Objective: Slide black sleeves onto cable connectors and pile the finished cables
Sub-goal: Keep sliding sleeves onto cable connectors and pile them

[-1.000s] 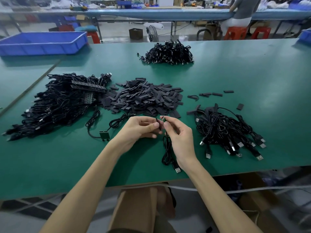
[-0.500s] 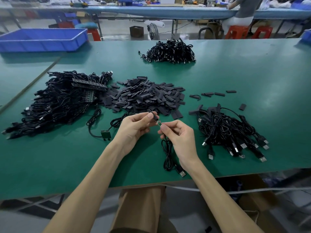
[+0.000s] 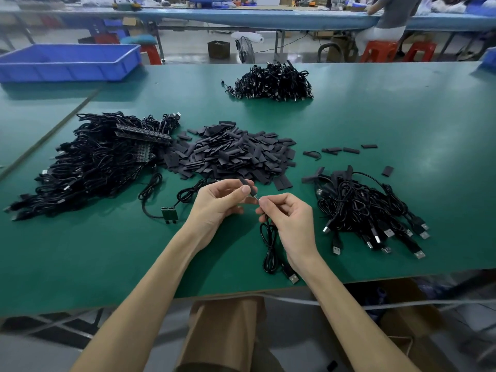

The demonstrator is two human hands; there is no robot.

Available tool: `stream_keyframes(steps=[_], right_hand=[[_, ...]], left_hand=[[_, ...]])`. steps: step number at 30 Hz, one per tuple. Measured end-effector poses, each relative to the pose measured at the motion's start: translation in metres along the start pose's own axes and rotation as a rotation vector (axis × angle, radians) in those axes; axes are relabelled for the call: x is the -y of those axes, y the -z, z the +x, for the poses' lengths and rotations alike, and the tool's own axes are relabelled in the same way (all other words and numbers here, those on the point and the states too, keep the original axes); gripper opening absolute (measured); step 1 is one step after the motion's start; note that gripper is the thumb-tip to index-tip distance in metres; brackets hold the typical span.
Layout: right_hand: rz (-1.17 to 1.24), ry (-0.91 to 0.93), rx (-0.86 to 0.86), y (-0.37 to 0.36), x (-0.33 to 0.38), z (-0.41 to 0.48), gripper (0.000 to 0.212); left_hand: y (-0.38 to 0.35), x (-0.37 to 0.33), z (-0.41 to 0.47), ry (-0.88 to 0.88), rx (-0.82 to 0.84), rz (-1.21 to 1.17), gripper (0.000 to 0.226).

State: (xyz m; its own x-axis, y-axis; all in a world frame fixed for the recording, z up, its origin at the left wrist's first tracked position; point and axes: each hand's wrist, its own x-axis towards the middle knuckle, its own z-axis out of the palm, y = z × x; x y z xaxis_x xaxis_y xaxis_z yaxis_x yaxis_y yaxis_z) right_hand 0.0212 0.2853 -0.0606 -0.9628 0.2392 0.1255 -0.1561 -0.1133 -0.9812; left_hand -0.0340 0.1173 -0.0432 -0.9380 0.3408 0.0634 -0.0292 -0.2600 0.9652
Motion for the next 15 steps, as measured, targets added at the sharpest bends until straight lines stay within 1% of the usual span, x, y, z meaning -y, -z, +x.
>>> stream_keyframes(steps=[6, 15], right_hand=[[0.001, 0.006, -0.002, -0.0003, -0.0002, 0.0002, 0.007], [0.0, 0.03, 0.014, -0.0007, 0.0015, -0.0009, 0.007]], left_hand=[[-0.0038, 0.0015, -0.0016, -0.031, -0.02, 0.041, 0.029], [-0.0025, 0.0035, -0.0025, -0.08, -0.005, 0.105, 0.025]])
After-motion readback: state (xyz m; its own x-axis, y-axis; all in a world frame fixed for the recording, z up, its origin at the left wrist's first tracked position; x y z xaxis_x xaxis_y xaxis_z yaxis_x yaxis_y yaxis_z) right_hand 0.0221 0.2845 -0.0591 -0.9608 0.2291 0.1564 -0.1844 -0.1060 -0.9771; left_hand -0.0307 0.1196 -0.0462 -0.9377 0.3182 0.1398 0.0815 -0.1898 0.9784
